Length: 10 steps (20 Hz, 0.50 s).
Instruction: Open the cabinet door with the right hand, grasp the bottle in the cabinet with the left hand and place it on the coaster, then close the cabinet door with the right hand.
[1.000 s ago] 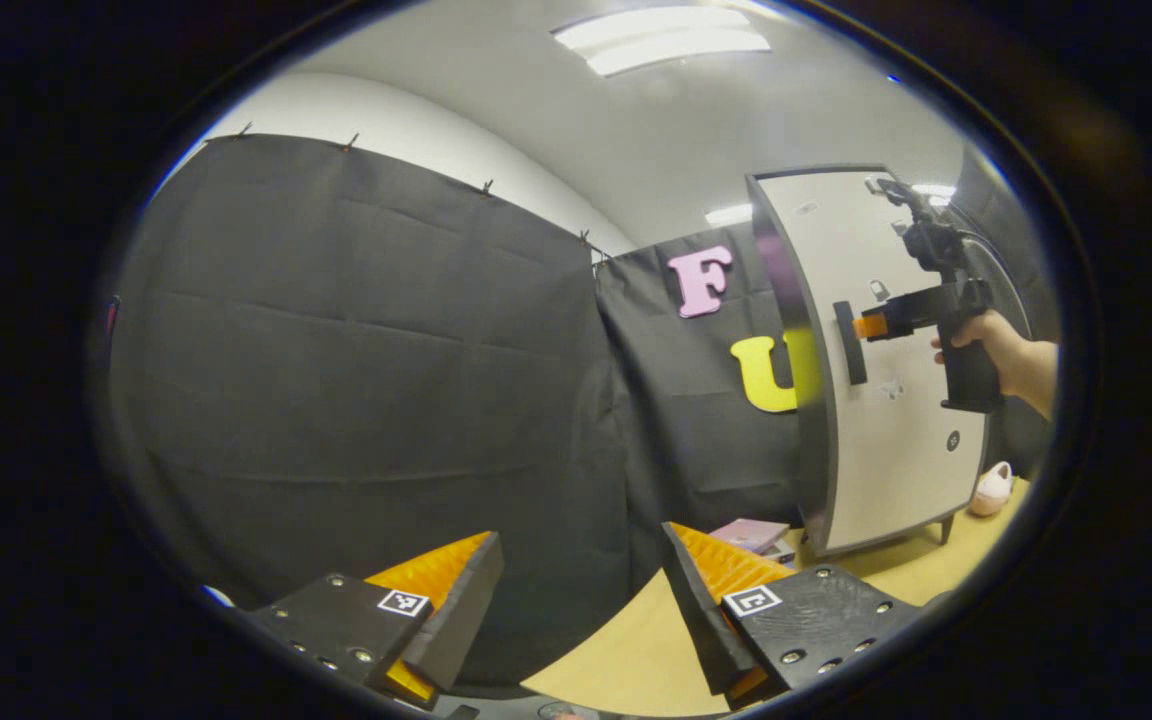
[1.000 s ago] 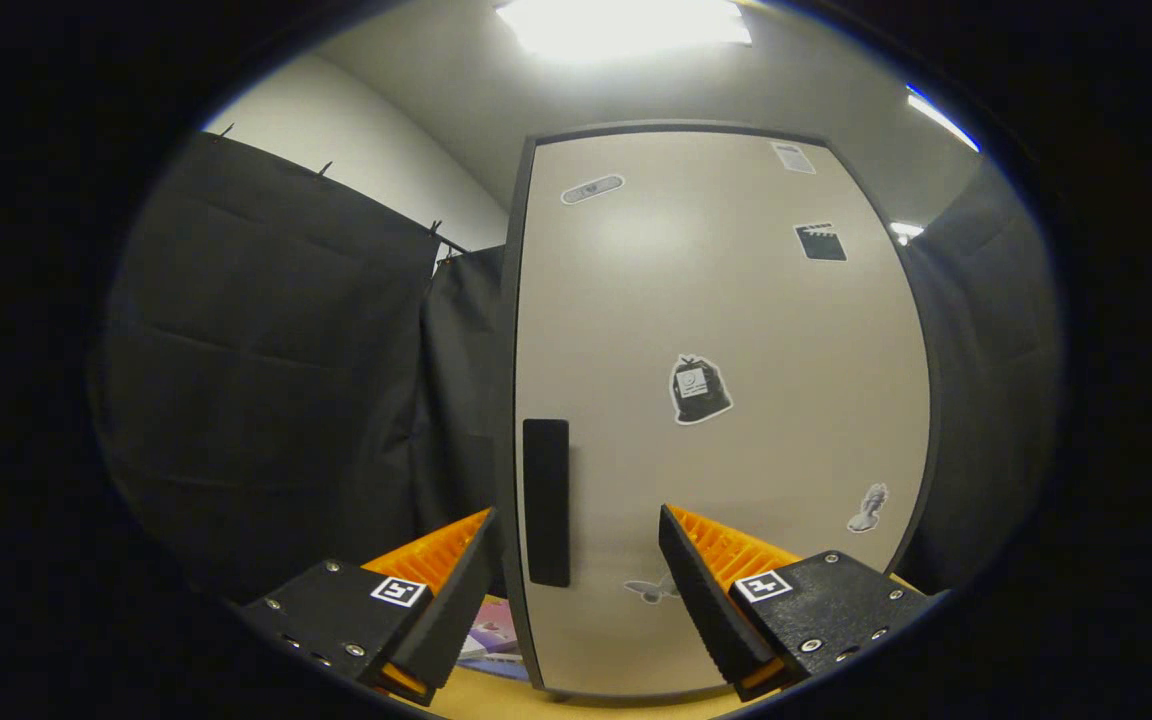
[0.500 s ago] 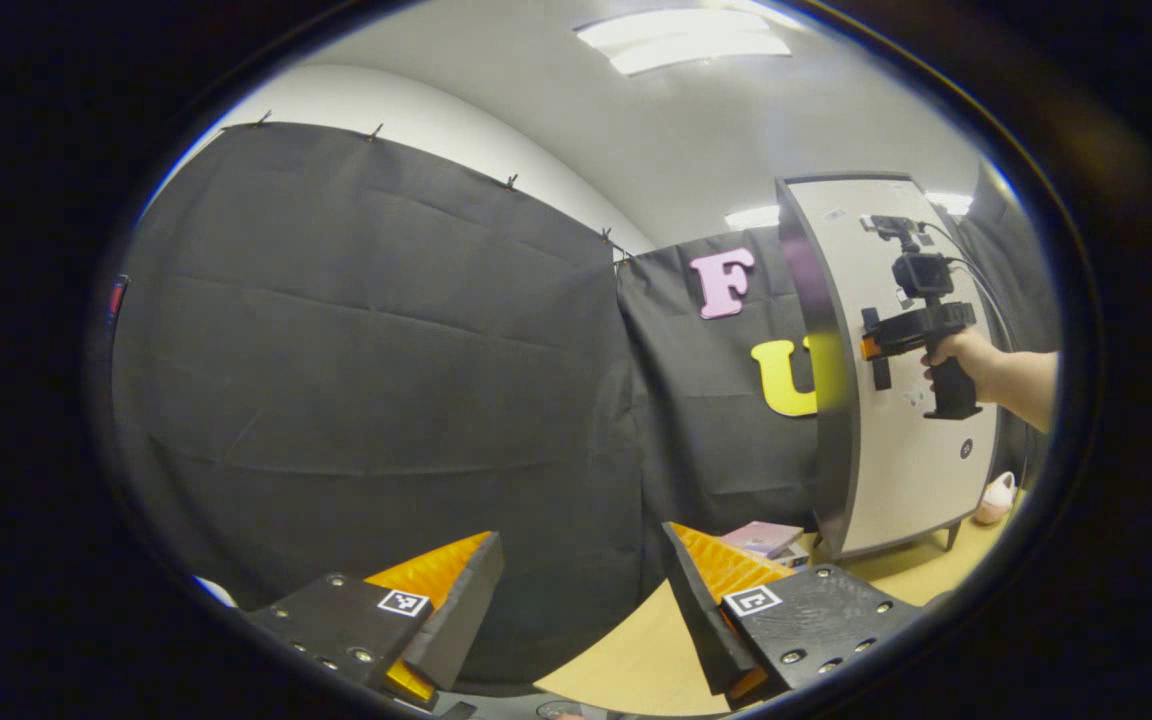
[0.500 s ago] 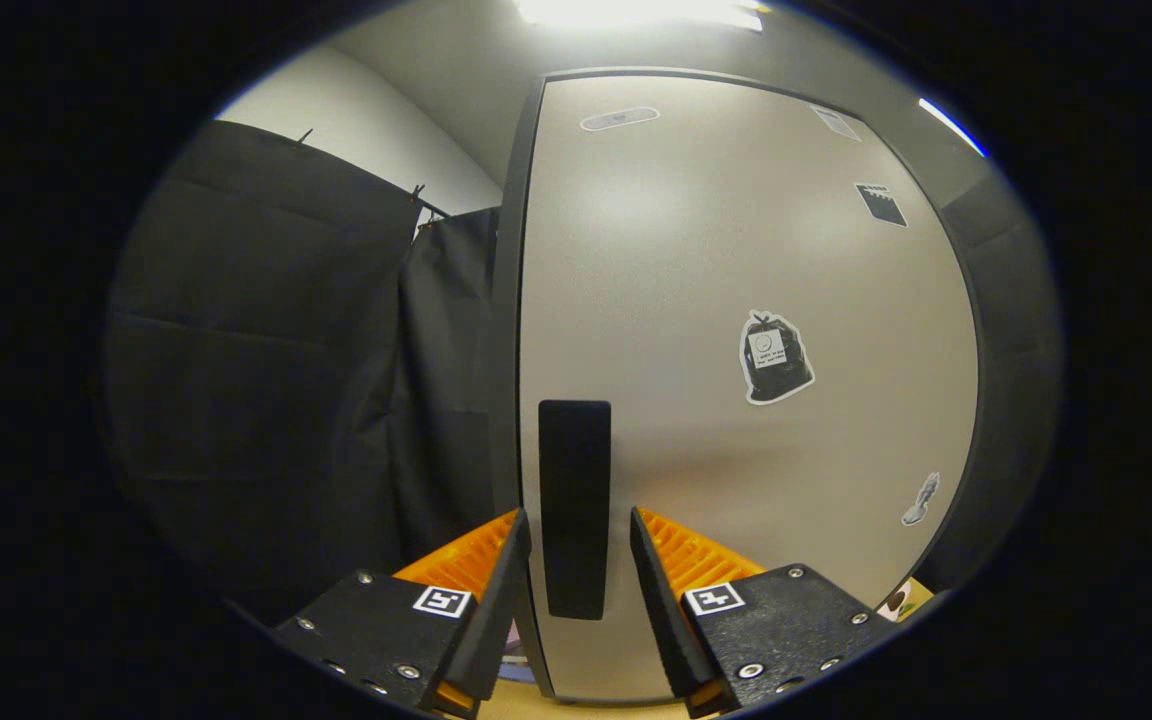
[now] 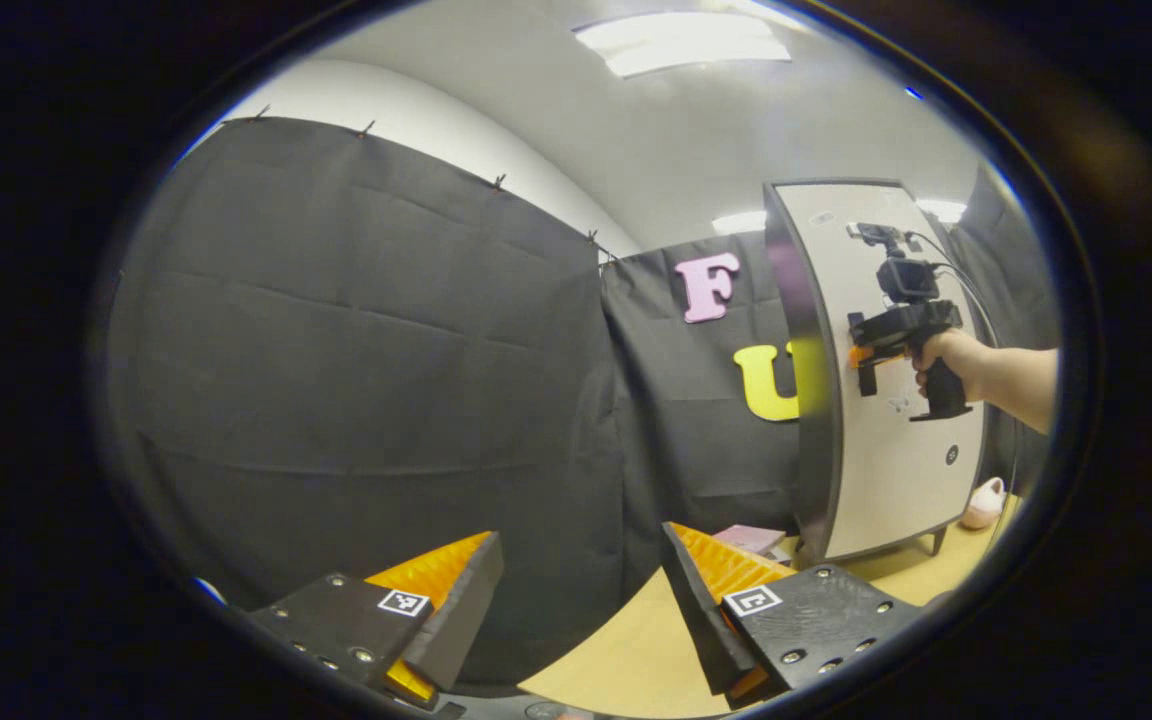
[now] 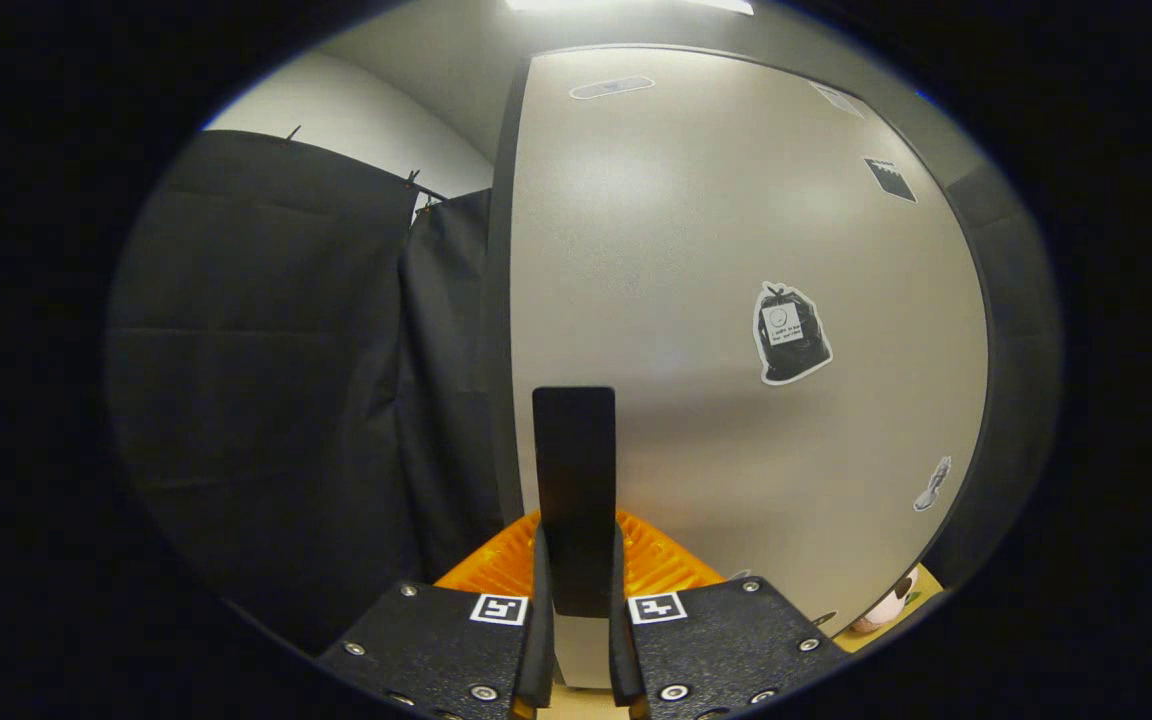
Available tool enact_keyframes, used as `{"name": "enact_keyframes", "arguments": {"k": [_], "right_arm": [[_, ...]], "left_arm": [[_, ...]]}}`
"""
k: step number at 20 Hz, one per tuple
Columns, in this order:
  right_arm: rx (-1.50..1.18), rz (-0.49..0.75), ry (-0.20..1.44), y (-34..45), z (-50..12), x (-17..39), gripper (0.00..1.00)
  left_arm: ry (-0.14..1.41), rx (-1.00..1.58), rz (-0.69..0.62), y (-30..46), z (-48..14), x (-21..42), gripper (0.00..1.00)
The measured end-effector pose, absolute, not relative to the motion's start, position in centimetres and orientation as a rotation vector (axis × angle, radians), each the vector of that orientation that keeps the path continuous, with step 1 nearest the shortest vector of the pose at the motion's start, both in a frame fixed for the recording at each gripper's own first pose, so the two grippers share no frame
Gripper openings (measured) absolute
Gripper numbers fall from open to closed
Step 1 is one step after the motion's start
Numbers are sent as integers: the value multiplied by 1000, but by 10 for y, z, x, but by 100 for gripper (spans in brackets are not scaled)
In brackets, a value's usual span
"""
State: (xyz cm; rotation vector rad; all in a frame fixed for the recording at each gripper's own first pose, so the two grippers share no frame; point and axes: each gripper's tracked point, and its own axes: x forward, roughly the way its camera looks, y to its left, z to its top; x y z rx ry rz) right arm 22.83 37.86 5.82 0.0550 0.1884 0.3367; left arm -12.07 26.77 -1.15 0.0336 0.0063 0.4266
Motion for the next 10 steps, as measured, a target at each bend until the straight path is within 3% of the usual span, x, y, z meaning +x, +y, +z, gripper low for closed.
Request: {"name": "enact_keyframes", "arguments": {"k": [10], "right_arm": [[67, 401, 187, 373, 62, 212, 22]], "left_arm": [[-15, 15, 322, 238, -4, -102, 92]]}}
